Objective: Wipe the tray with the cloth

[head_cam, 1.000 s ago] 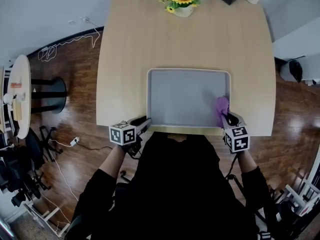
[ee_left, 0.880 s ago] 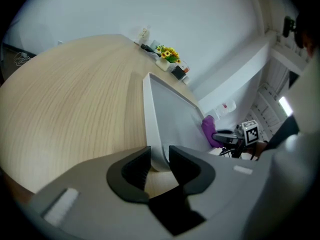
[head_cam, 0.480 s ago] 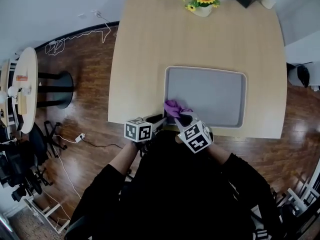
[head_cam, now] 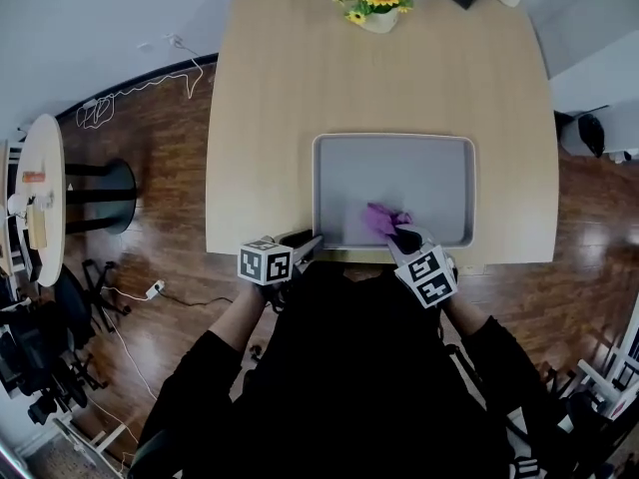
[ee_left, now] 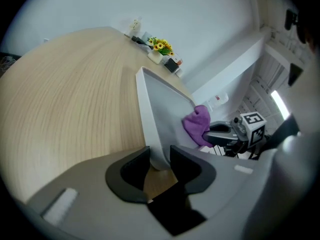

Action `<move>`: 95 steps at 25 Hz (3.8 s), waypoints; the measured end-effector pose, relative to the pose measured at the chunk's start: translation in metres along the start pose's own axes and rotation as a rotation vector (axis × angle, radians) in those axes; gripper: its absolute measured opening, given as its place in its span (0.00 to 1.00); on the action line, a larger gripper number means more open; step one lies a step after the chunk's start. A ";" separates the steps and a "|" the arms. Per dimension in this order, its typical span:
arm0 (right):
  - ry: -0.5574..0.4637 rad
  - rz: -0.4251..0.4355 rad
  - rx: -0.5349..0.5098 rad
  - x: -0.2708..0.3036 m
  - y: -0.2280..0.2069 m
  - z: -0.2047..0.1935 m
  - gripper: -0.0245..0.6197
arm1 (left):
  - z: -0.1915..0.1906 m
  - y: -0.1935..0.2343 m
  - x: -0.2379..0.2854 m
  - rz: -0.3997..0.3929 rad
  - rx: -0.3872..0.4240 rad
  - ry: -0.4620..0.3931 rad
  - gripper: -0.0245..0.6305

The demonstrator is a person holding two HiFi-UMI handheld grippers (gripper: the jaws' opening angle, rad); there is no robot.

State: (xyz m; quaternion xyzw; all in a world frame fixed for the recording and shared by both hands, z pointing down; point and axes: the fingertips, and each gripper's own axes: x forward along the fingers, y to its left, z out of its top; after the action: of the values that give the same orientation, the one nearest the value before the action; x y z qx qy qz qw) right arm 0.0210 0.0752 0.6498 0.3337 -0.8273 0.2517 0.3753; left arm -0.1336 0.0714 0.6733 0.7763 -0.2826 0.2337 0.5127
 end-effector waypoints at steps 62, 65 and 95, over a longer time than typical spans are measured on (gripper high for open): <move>0.099 0.297 -0.704 -0.028 0.002 -0.034 0.10 | 0.036 0.013 0.011 0.269 0.035 -0.016 0.20; 0.092 0.358 -0.609 -0.031 0.013 -0.041 0.10 | 0.036 0.013 0.012 0.259 0.032 -0.018 0.20; 0.122 0.496 -0.532 0.014 0.039 0.017 0.10 | 0.040 0.010 0.019 0.190 -0.014 -0.016 0.21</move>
State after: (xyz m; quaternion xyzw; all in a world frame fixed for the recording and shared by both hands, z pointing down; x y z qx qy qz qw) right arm -0.0230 0.0842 0.6440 -0.0020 -0.8956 0.1306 0.4252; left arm -0.1238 0.0271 0.6776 0.7442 -0.3609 0.2731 0.4913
